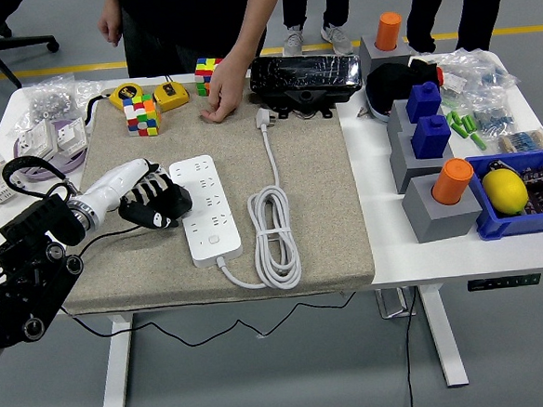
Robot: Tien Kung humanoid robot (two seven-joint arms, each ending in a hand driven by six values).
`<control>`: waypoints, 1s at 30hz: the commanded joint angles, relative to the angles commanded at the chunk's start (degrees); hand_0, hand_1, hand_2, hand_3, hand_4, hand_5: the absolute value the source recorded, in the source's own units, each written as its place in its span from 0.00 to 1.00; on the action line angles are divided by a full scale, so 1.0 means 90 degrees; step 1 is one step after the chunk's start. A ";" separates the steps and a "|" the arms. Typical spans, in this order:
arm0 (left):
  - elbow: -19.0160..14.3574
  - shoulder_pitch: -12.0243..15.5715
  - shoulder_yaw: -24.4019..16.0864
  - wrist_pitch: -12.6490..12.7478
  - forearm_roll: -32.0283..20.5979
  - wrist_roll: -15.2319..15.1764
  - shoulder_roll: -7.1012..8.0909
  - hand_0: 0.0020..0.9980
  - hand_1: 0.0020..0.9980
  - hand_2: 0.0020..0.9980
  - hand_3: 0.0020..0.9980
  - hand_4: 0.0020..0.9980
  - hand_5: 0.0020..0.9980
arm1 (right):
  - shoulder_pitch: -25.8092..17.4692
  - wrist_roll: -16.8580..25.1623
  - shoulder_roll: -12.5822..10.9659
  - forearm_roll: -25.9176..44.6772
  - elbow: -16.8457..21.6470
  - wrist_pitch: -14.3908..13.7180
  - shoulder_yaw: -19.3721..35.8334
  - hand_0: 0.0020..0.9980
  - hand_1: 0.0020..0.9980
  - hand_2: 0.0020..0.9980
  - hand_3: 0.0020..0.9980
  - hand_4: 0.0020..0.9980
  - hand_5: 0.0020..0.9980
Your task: Pick up the plug,place it near the board,insert it into the board,press the button
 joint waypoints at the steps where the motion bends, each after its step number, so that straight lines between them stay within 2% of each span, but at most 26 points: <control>1: 0.0003 0.0000 0.0003 0.0005 -0.0008 -0.0005 0.0000 0.34 0.51 0.45 0.56 0.80 0.00 | 0.0002 0.0002 0.0001 -0.0002 0.0000 -0.0002 0.0006 0.78 0.69 0.71 0.76 1.00 1.00; 5: 0.0017 0.0000 0.0003 0.0007 -0.0010 -0.0018 0.0000 0.34 0.51 0.45 0.56 0.80 0.00 | 0.0003 0.0005 0.0001 -0.0008 0.0000 -0.0002 0.0024 0.78 0.69 0.71 0.76 1.00 1.00; 6: 0.0022 0.0001 0.0003 0.0005 -0.0010 -0.0021 0.0001 0.38 0.54 0.55 0.57 0.81 0.00 | 0.0002 0.0007 0.0001 -0.0009 0.0000 -0.0002 0.0028 0.78 0.69 0.71 0.76 1.00 1.00; 11: 0.0040 0.0009 -0.0001 0.0002 0.0007 -0.0022 0.0008 0.38 0.54 0.55 0.57 0.81 0.00 | -0.0006 0.0003 0.0002 -0.0016 0.0000 0.0004 0.0031 0.78 0.69 0.71 0.76 1.00 1.00; 12: 0.0048 0.0010 -0.0006 0.0000 0.0017 -0.0019 0.0007 0.44 0.61 0.62 0.59 0.88 0.00 | -0.0008 0.0005 0.0002 -0.0016 0.0000 0.0002 0.0030 0.78 0.69 0.71 0.76 1.00 1.00; 17: 0.0063 0.0015 -0.0005 -0.0009 0.0023 -0.0020 0.0008 0.44 0.61 0.62 0.59 0.88 0.00 | -0.0009 0.0001 -0.0001 -0.0022 0.0000 -0.0001 0.0029 0.78 0.69 0.71 0.76 1.00 1.00; 18: 0.0064 0.0015 -0.0005 -0.0001 0.0019 -0.0024 0.0007 0.50 0.67 0.63 0.60 0.91 0.00 | -0.0007 0.0001 -0.0002 -0.0019 0.0000 -0.0001 0.0025 0.79 0.69 0.71 0.76 1.00 1.00; 29: 0.0044 0.0011 0.0013 -0.0062 0.0025 -0.0016 0.0021 0.51 0.68 0.63 0.59 0.93 0.00 | -0.0007 -0.0007 -0.0010 -0.0016 0.0000 -0.0003 0.0019 0.79 0.69 0.71 0.76 1.00 1.00; 30: 0.0044 0.0006 0.0015 -0.0066 0.0028 -0.0014 0.0024 0.52 0.69 0.63 0.60 0.96 0.00 | -0.0005 -0.0007 -0.0011 -0.0014 0.0000 -0.0003 0.0019 0.79 0.69 0.71 0.76 1.00 1.00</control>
